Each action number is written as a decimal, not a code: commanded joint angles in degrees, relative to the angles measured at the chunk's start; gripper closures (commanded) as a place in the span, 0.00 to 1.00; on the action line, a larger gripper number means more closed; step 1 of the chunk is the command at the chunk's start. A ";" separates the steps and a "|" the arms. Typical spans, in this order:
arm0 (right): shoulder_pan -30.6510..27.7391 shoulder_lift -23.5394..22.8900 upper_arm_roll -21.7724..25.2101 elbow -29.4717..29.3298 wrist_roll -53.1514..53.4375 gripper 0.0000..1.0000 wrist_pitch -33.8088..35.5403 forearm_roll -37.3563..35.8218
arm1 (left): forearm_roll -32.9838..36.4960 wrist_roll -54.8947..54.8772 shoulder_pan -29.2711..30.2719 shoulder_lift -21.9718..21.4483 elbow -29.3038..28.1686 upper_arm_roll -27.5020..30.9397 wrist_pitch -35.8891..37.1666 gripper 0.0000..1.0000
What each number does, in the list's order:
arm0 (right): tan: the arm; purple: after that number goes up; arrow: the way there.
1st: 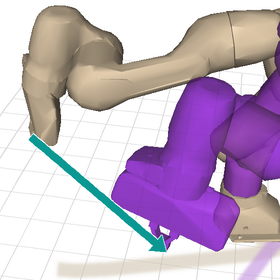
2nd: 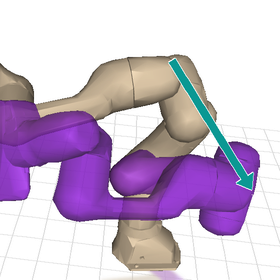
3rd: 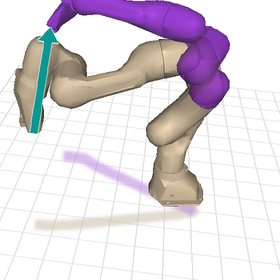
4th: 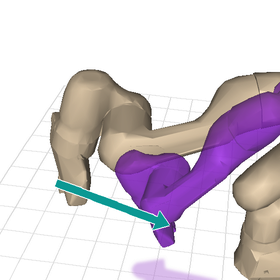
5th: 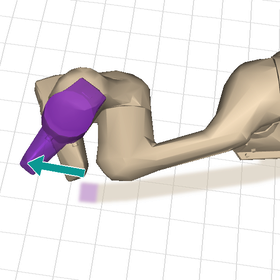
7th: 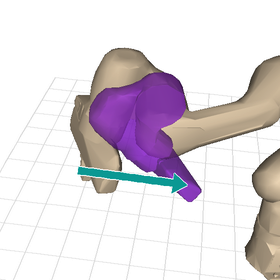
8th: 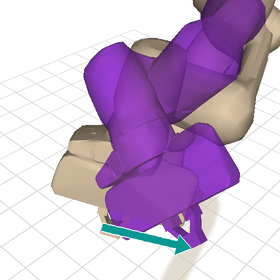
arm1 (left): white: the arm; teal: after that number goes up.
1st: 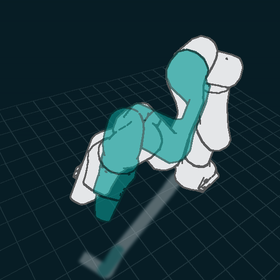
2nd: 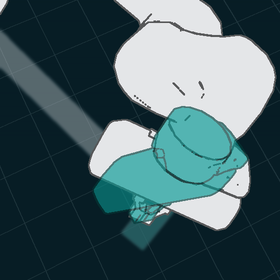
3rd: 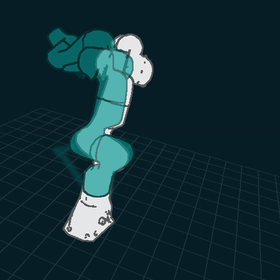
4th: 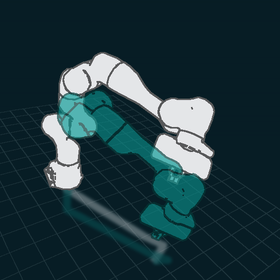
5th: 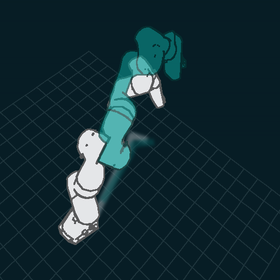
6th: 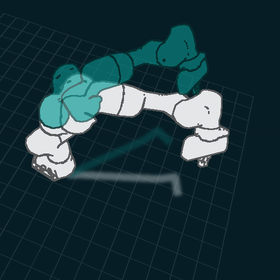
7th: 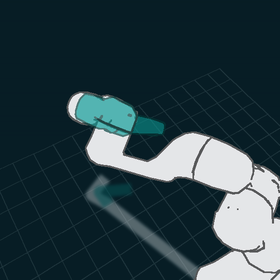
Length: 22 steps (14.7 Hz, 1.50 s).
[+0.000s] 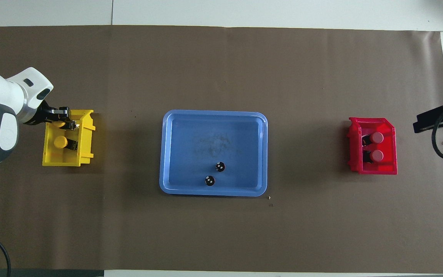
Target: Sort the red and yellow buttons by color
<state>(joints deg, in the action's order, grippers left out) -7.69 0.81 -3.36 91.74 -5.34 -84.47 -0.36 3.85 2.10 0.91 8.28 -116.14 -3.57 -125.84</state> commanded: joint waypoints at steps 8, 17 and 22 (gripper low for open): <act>4.61 -1.16 5.47 -2.79 0.60 0.00 1.24 -0.43 | 0.54 -0.16 0.06 -0.37 -2.34 -0.29 -3.89 0.29; 5.05 -0.63 5.20 -2.35 0.69 0.00 1.33 -1.83 | 0.72 -0.87 -2.49 0.86 12.75 -0.64 12.95 0.00; 5.23 -0.63 5.12 -2.35 0.86 0.00 0.36 -1.92 | -5.08 0.71 -4.16 -0.02 25.68 -0.82 27.11 0.00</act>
<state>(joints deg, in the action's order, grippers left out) -2.56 0.34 1.96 90.14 -5.19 -84.04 -1.51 0.63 2.16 -2.73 7.81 -95.24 -4.75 -104.05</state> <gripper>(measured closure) 0.000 0.000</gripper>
